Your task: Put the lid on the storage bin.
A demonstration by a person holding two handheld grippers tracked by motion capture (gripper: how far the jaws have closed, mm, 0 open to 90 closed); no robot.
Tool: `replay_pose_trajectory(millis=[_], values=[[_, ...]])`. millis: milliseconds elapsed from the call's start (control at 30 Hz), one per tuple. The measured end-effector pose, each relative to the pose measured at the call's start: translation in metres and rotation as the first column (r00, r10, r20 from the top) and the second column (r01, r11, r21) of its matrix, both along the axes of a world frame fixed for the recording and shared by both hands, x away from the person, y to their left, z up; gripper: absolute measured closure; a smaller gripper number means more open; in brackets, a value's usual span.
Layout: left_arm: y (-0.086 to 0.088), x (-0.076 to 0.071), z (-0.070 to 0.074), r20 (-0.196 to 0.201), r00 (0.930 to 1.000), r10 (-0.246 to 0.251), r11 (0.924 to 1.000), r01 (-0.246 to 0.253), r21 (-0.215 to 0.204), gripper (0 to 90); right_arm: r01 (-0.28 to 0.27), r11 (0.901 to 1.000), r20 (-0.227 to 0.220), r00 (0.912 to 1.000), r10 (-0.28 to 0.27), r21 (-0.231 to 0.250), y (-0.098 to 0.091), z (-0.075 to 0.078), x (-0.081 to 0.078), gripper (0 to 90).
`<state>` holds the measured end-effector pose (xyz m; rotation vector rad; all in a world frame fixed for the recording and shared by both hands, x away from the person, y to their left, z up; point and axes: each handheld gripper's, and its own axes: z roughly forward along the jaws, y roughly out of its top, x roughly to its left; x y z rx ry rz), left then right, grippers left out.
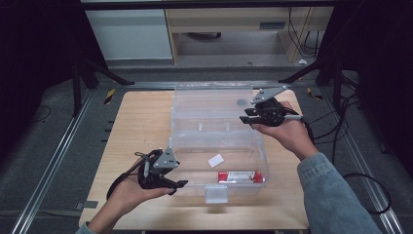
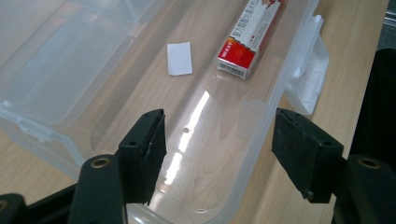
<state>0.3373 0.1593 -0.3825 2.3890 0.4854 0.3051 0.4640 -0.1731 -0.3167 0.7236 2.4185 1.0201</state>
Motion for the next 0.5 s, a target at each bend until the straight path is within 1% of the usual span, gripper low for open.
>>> replay_pose_trajectory(millis=[67, 133, 167, 200, 333, 367, 433, 500], values=[[0.000, -0.001, -0.001, 0.000, 1.0000, 0.003, 1.0000, -0.003, -0.004, 33.8, -0.007, 0.9999, 0.000, 1.0000, 0.007, -0.008, 0.005, -0.001, 0.004, 62.9], [0.001, -0.002, -0.006, -0.006, 1.0000, 0.002, 1.0000, -0.002, -0.003, 33.4, -0.011, 0.9998, -0.002, 0.9999, 0.011, -0.017, 0.010, -0.001, 0.008, 61.0], [0.001, -0.002, -0.006, -0.006, 1.0000, 0.002, 1.0000, -0.002, -0.003, 33.4, -0.011, 0.9998, -0.002, 0.9999, 0.011, -0.017, 0.010, -0.001, 0.008, 61.0], [0.001, -0.002, -0.008, -0.013, 0.9999, -0.009, 0.9999, 0.009, 0.006, 33.4, -0.019, 0.9993, -0.005, 0.9998, 0.019, -0.031, 0.015, -0.001, 0.011, 59.0], [0.000, -0.003, -0.010, -0.011, 0.9999, -0.009, 0.9999, 0.009, -0.004, 31.1, -0.033, 0.9979, -0.007, 0.9994, 0.032, -0.055, 0.023, 0.000, 0.019, 54.6], [0.000, -0.003, -0.010, -0.014, 0.9997, -0.018, 0.9998, 0.018, -0.001, 30.2, -0.036, 0.9976, -0.012, 0.9993, 0.035, -0.059, 0.025, 0.000, 0.021, 53.9], [-0.004, -0.004, -0.012, -0.025, 0.9989, -0.040, 0.9987, 0.041, 0.032, 28.3, -0.041, 0.9963, -0.015, 0.9991, 0.040, -0.075, 0.028, 0.000, 0.026, 51.6], [-0.006, -0.004, -0.013, -0.021, 0.9988, -0.044, 0.9981, 0.045, 0.042, 27.6, -0.046, 0.9949, -0.020, 0.9988, 0.044, -0.090, 0.029, 0.000, 0.030, 50.8]])
